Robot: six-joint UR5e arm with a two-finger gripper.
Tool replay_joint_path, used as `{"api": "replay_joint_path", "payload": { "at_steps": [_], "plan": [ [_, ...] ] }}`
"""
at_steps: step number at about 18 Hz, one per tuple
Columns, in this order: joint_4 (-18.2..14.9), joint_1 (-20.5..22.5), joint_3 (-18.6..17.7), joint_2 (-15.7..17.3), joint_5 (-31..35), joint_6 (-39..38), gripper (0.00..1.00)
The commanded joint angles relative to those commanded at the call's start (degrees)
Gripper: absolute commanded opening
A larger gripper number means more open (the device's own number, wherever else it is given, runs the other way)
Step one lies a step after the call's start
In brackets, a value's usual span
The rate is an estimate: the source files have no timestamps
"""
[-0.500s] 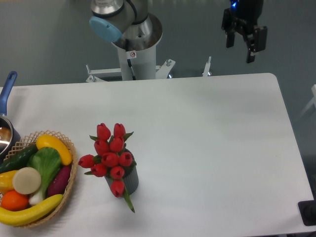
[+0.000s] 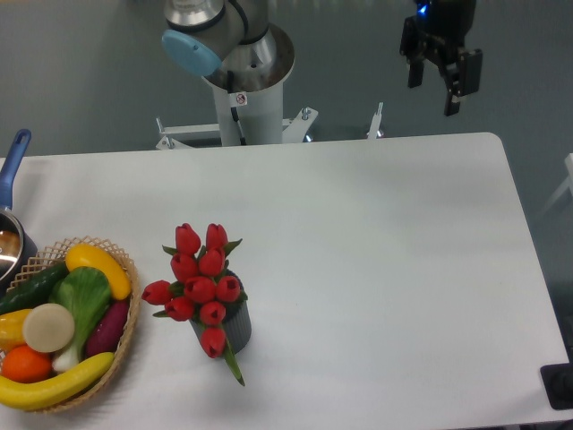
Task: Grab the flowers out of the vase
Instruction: 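Move the open gripper down and across toward the red tulips in the vase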
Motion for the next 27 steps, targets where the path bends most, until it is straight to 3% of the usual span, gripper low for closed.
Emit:
{"api": "replay_joint_path", "payload": {
  "at_steps": [3,7,13,19,22,27],
  "plan": [
    [1.40,0.35,-2.99,0.70,-6.68,-2.02,1.00],
    [2.81,-0.09,-3.52,1.05,-7.13,-13.69,1.00],
    [2.81,-4.65,-4.14,0.09,-9.58,-25.04,1.00],
    [2.90,-6.68,-5.10,-2.46,-21.53,-29.61,1.00],
    [6.40,-8.08,-5.89,-3.69,-25.58,-32.26,1.00],
    [16.07,-13.61,-6.77,-7.55,-25.41,-38.40,1.00]
  ]
}}
